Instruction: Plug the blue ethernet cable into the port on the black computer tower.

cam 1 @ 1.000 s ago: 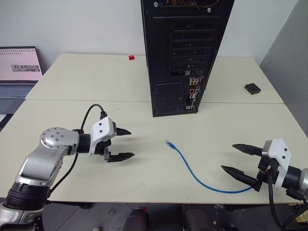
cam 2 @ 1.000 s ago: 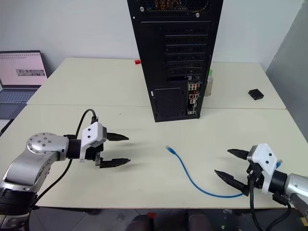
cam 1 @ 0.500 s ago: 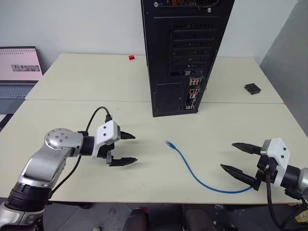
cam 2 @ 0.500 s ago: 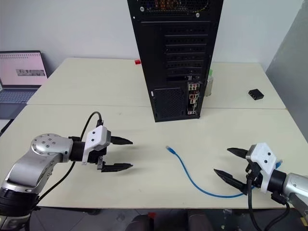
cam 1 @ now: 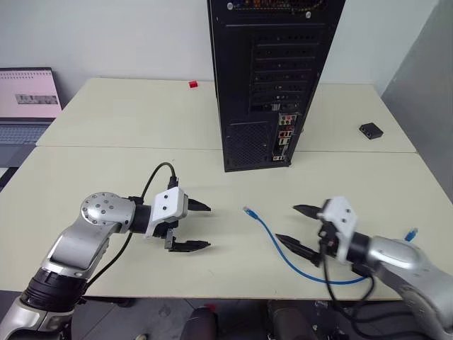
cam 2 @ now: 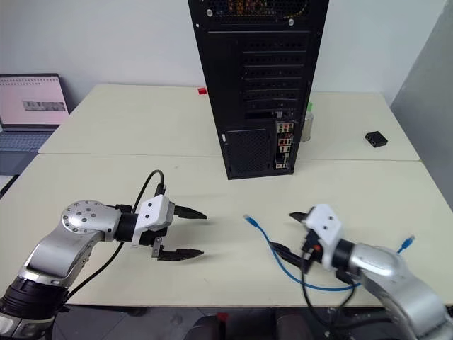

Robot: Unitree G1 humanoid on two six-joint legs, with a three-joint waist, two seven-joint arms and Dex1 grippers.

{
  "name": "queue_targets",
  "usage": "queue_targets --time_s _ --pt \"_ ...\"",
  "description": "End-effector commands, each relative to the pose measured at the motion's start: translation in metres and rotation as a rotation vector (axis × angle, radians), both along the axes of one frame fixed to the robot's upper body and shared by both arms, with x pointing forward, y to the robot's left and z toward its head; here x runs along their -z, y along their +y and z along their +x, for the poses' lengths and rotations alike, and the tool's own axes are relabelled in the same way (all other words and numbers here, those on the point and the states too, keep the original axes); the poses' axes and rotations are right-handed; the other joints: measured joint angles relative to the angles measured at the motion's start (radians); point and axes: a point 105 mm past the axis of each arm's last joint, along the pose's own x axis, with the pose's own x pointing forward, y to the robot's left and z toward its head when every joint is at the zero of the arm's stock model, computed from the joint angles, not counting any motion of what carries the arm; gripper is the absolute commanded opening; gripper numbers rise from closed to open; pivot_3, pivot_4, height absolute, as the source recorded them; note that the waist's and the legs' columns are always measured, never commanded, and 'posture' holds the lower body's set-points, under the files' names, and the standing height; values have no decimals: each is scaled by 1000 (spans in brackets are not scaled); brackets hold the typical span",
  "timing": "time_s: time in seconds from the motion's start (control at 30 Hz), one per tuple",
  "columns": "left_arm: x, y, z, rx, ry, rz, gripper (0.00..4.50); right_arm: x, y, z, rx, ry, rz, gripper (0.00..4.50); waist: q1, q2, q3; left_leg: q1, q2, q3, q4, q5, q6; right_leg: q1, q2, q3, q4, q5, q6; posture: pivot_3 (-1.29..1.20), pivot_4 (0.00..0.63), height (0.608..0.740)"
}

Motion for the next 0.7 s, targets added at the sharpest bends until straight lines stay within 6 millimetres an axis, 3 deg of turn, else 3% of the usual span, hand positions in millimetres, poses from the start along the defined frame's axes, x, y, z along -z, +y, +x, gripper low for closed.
queue_targets --time_s 0.03,0.27,0.4,0.7 --pt "-4 -2 5 29 -45 7 4500 14 16 13 11 -22 -44 4490 0 0 0 -1 0 0 0 0 0 -1 0 0 0 0 0 0 150 740" --pt "-1 -3 8 29 -54 -2 4500 31 30 33 44 -26 -76 4490 0 0 0 -2 0 0 0 0 0 -1 -1 -1 0 0 -1 0 150 740" --pt "1 -3 8 28 -57 -4 4500 39 31 31 21 -37 -133 3798 0 0 0 -1 0 -1 0 0 0 -1 -1 -1 1 0 -1 0 150 740" --pt "4 -3 10 27 -65 -7 4500 49 34 32 62 15 -134 1496 0 0 0 -1 0 -1 0 0 0 -1 -1 -1 1 0 -1 0 150 740"
